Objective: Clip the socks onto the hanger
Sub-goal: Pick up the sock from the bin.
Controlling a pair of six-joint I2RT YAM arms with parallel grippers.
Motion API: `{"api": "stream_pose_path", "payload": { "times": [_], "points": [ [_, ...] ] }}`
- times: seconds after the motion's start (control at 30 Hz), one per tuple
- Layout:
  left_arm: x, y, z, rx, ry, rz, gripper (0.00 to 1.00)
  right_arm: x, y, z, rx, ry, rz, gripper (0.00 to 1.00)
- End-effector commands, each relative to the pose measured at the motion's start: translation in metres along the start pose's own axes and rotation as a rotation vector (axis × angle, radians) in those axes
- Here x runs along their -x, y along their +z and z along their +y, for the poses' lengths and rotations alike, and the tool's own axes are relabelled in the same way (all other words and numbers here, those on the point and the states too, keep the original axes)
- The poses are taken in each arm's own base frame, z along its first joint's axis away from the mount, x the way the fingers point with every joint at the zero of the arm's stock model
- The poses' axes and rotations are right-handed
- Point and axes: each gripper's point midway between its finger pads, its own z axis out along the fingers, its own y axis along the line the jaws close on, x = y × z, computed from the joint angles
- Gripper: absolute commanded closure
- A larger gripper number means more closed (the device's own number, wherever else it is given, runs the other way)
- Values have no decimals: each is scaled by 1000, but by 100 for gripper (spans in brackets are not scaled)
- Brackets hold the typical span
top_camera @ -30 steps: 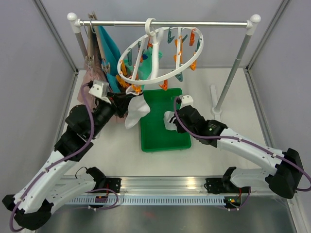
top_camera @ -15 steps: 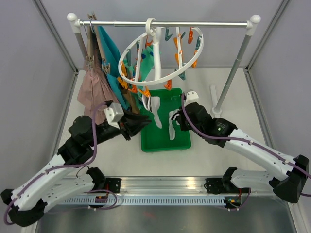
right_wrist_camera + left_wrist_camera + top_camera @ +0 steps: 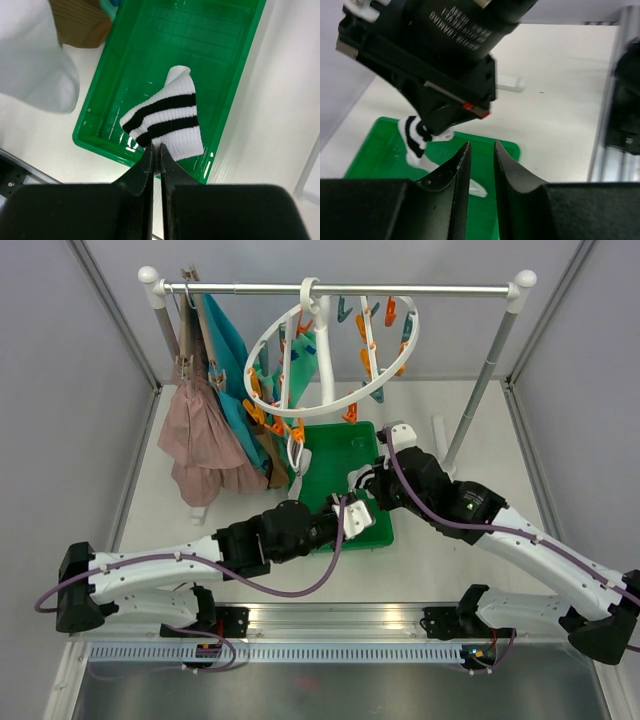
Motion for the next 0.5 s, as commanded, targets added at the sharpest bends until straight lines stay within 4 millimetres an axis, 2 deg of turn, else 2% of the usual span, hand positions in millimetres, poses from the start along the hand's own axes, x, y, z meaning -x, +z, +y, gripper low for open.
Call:
{"api": "stream_pose_path", "payload": {
  "times": [0.0, 0.17, 0.47],
  "points": [
    [9, 8, 40, 234, 106, -26, 70, 20, -25, 8, 55, -3, -39, 100],
    [2, 7, 58, 340, 186, -8, 66, 24, -34, 12, 85, -2, -39, 100],
    [-5, 10, 56, 323, 282, -15, 61, 31, -43, 18, 124, 2, -48, 100]
  ]
}}
